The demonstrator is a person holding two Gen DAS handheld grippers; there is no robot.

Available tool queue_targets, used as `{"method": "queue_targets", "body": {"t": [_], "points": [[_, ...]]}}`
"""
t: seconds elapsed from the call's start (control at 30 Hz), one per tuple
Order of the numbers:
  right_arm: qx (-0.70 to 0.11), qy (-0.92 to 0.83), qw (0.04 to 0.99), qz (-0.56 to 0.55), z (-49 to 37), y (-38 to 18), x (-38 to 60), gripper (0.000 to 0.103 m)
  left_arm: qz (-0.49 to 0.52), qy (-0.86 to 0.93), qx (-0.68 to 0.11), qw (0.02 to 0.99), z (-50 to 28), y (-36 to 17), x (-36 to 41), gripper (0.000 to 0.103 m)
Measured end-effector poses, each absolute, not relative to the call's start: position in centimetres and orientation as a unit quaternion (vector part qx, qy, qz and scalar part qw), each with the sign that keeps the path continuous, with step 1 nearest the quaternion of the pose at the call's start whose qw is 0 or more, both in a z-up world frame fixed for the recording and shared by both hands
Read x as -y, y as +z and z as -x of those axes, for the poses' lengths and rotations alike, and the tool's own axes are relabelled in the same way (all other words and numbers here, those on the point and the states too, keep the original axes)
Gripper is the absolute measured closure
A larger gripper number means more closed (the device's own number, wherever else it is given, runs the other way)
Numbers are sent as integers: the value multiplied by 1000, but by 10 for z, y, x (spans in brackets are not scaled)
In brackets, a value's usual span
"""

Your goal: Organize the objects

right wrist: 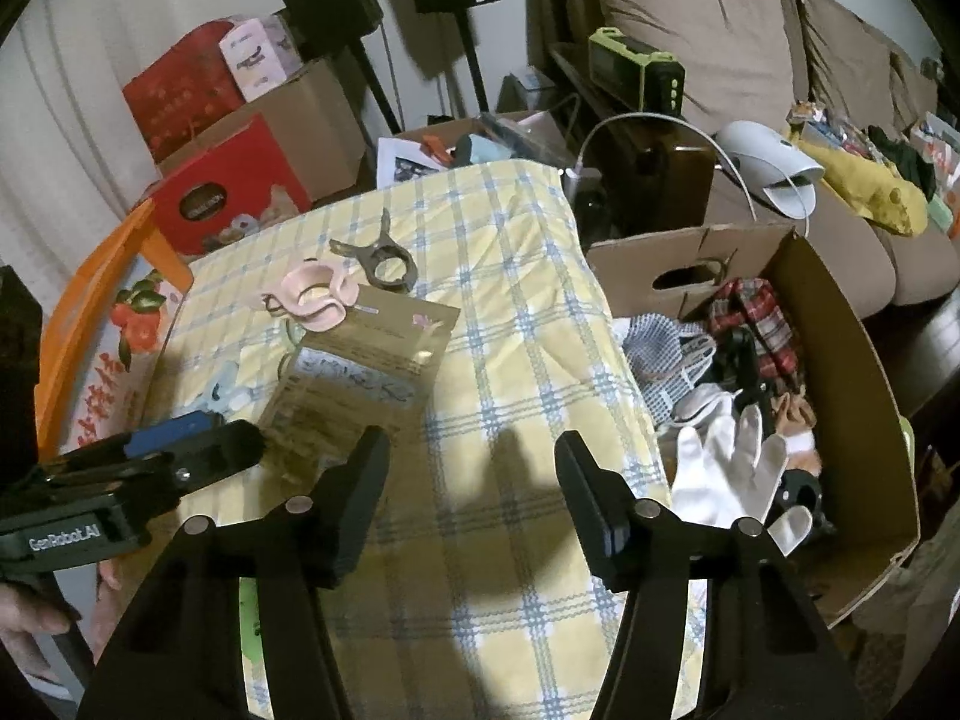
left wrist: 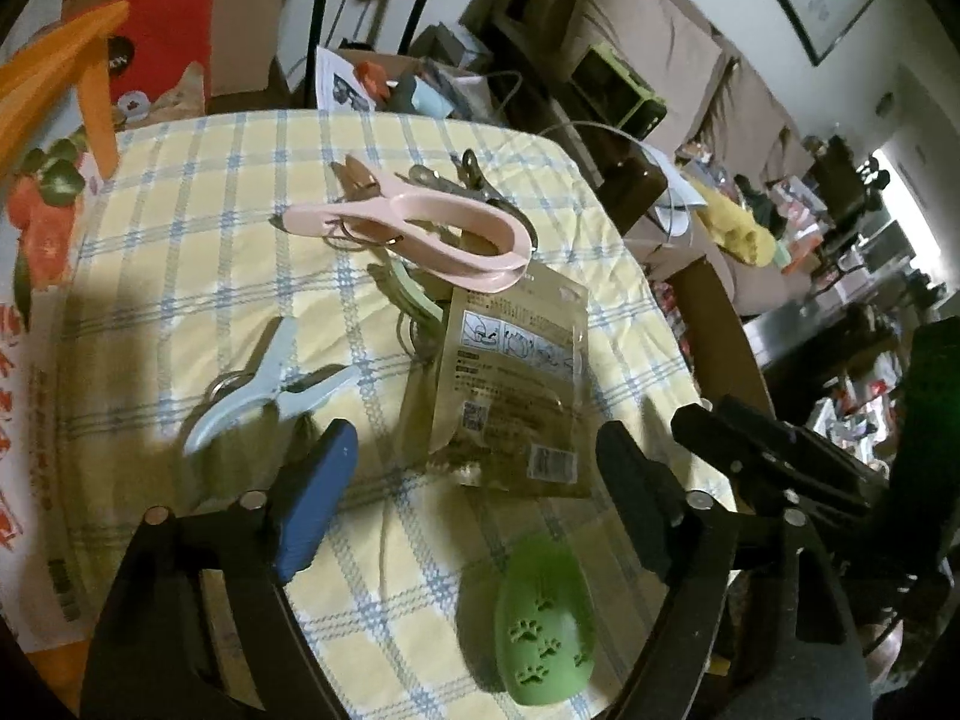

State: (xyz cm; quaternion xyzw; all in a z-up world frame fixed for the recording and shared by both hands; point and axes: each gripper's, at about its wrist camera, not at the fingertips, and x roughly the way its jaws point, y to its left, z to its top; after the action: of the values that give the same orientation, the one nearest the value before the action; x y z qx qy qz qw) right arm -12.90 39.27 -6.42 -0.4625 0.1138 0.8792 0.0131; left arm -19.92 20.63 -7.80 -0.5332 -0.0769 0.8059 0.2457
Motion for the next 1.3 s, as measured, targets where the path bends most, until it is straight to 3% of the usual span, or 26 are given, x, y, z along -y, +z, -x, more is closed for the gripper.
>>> {"method": "queue_targets", "body": {"t": [0.33, 0.43, 0.5, 0.8, 1.03, 1.3], "points": [[-117, 875, 2, 470, 134, -76, -390, 44, 550, 792, 93, 248, 207, -92, -210, 42], [-131, 874, -2, 467, 135, -77, -392, 45, 552, 790, 100, 246, 210, -93, -209, 51], [-144, 872, -3, 467, 135, -77, -395, 49, 557, 787, 99, 245, 212, -95, -210, 74], [-146, 869, -16, 472, 137, -84, -388, 54, 558, 781, 122, 252, 209, -90, -207, 101], [-126, 880, -34, 457, 130, -75, -378, 54, 552, 774, 131, 281, 202, -71, -215, 101], [-48, 900, -42, 432, 114, -64, -362, 51, 547, 773, 115, 299, 197, -51, -234, 102]]}}
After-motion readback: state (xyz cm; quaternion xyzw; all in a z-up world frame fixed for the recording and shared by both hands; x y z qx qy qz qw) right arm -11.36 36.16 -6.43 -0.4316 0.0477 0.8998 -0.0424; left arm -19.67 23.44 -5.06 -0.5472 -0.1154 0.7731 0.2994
